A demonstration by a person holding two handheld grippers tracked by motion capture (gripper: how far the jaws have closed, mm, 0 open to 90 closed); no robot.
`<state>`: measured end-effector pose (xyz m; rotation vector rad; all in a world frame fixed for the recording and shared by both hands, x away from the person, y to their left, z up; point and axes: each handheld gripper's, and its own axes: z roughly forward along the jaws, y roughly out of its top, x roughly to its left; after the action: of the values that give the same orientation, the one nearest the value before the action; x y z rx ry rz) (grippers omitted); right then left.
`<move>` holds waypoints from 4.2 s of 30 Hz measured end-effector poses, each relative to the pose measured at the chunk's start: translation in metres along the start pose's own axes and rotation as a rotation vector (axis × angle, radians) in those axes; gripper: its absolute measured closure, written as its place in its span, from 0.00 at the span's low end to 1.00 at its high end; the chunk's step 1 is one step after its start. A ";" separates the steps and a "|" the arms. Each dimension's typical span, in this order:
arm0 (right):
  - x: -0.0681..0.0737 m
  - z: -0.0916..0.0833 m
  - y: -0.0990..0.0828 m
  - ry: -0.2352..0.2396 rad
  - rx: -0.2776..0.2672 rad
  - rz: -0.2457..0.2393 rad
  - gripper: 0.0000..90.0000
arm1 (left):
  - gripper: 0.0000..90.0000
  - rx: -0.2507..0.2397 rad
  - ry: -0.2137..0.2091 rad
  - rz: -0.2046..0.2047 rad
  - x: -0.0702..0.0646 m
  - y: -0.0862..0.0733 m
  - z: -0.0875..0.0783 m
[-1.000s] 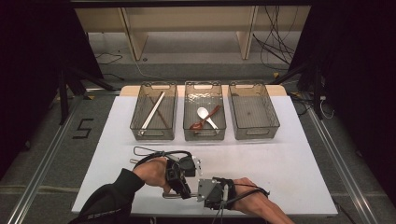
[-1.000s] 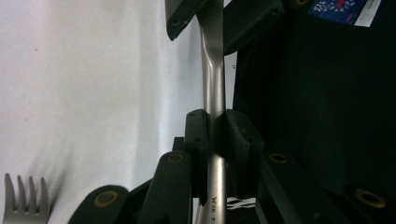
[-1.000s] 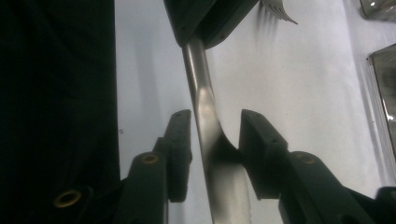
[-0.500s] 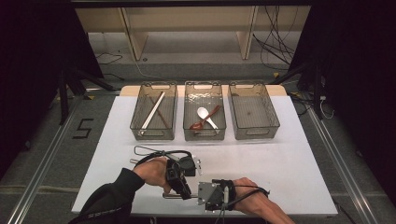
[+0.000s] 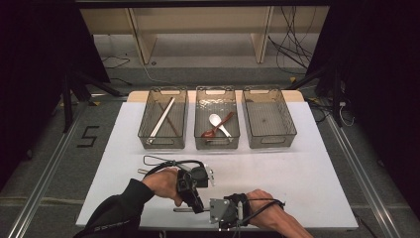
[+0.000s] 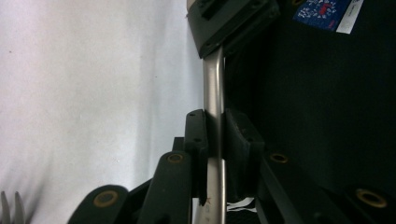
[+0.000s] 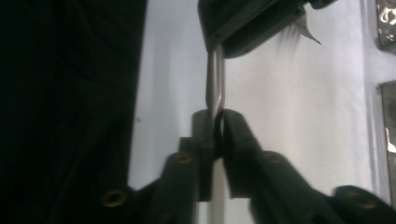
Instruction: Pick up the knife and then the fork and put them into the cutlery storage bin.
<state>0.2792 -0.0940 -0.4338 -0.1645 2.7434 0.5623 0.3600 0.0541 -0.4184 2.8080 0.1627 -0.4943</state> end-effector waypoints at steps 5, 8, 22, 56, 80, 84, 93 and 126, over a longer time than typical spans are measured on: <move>0.002 0.003 -0.001 0.036 0.012 -0.009 0.99 | 0.99 -0.059 0.012 -0.020 0.001 0.001 -0.010; 0.000 0.000 -0.001 0.027 0.021 0.017 0.99 | 0.97 -0.097 0.026 -0.037 0.002 -0.003 -0.018; -0.020 -0.021 -0.019 -0.042 -0.007 0.109 0.99 | 0.79 -0.200 0.123 -0.103 0.002 -0.027 -0.044; -0.122 -0.088 -0.113 -0.293 -0.031 0.640 0.99 | 0.21 -0.344 0.457 -0.315 0.003 -0.101 -0.046; -0.213 -0.067 -0.141 -0.405 0.052 0.905 0.99 | 0.18 -0.411 0.533 -0.374 0.000 -0.118 -0.040; -0.223 -0.060 -0.144 -0.407 0.068 0.927 0.99 | 0.17 -0.425 0.532 -0.369 -0.002 -0.120 -0.041; -0.240 -0.044 -0.149 -0.410 0.115 0.961 0.99 | 0.17 -0.416 0.519 -0.379 -0.001 -0.120 -0.037; -0.244 -0.048 -0.150 -0.441 0.055 0.935 0.59 | 0.18 -0.396 0.508 -0.381 0.005 -0.122 -0.037</move>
<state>0.5198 -0.2396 -0.3618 1.1552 2.2555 0.6316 0.3572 0.1821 -0.4182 2.4468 0.8119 0.1782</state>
